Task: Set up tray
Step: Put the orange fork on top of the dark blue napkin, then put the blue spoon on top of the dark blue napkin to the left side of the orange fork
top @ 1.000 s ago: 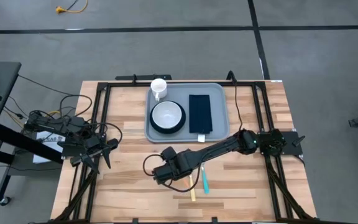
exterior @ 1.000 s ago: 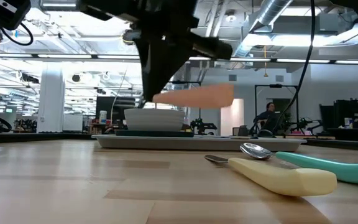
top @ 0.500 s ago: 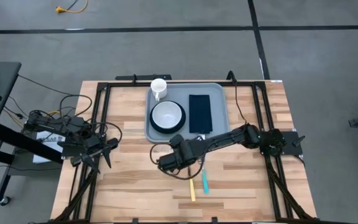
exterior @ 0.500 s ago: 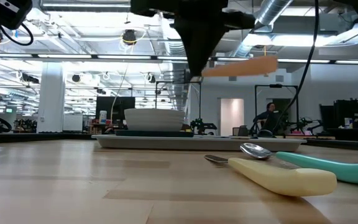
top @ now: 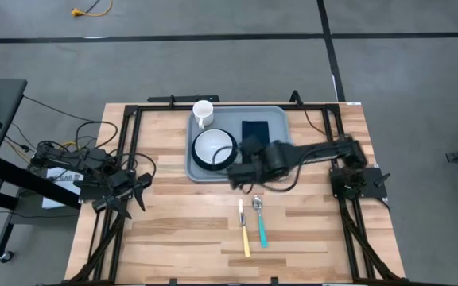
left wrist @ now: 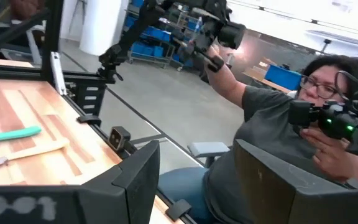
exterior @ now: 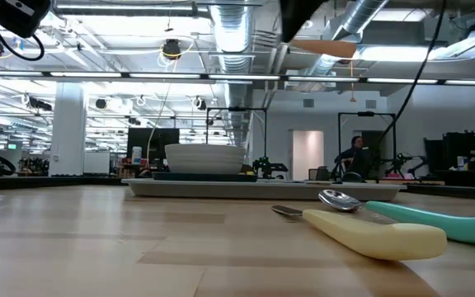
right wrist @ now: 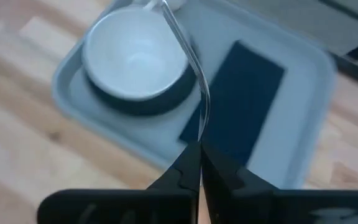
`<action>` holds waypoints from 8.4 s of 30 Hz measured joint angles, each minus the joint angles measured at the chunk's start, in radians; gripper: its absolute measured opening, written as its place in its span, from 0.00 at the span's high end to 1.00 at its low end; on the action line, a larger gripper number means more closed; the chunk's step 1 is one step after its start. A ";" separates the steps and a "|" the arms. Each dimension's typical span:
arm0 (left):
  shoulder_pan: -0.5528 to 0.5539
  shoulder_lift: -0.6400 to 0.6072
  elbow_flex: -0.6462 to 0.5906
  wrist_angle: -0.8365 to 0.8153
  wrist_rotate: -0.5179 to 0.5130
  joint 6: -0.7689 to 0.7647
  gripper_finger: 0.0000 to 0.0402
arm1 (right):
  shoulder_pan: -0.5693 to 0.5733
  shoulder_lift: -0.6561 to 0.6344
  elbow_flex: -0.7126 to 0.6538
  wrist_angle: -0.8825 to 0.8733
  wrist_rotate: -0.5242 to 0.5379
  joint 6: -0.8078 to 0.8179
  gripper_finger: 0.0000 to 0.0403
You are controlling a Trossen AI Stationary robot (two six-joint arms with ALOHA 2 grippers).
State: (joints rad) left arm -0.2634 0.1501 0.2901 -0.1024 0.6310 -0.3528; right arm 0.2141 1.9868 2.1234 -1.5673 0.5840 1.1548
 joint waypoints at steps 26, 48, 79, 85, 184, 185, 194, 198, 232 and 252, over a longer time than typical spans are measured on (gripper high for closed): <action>0.000 0.000 0.000 0.004 -0.123 -0.008 0.52 | -0.666 -0.588 -1.428 1.751 -0.656 -0.141 1.00; 0.000 0.000 0.000 -0.003 -0.123 0.012 0.52 | -0.773 -0.327 -1.428 1.837 -0.796 -0.051 1.00; 0.000 0.000 0.000 -0.020 -0.123 0.012 0.52 | -0.773 -0.296 -1.427 1.786 -0.791 -0.044 1.00; 0.000 0.000 0.000 -0.020 -0.123 0.012 0.52 | -0.773 -0.296 -1.427 1.786 -0.783 -0.029 1.00; 0.000 0.000 0.000 -0.065 -0.123 0.105 0.52 | 0.127 -0.329 -1.160 1.257 -0.587 0.277 0.79; 0.000 0.000 0.000 -0.064 -0.123 0.105 0.52 | 0.119 -0.329 -1.160 1.262 -0.587 0.277 0.79; 0.000 0.000 0.000 -0.064 -0.123 0.105 0.52 | 0.091 -0.330 -1.161 1.281 -0.606 0.276 0.79; 0.000 0.000 0.000 -0.064 -0.123 0.105 0.52 | 0.091 -0.330 -1.161 1.280 -0.609 0.312 0.78; 0.000 0.000 0.000 -0.064 -0.123 0.105 0.52 | 0.100 -0.262 -1.162 1.173 -0.605 0.279 0.53; 0.000 0.000 0.000 -0.064 -0.146 0.103 0.52 | 0.098 -0.126 -1.092 1.151 -0.708 0.276 0.61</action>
State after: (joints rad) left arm -0.2634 0.1501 0.2905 -0.1661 0.4847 -0.2501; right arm 0.3119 1.8603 1.0309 -0.4163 -0.1242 1.4305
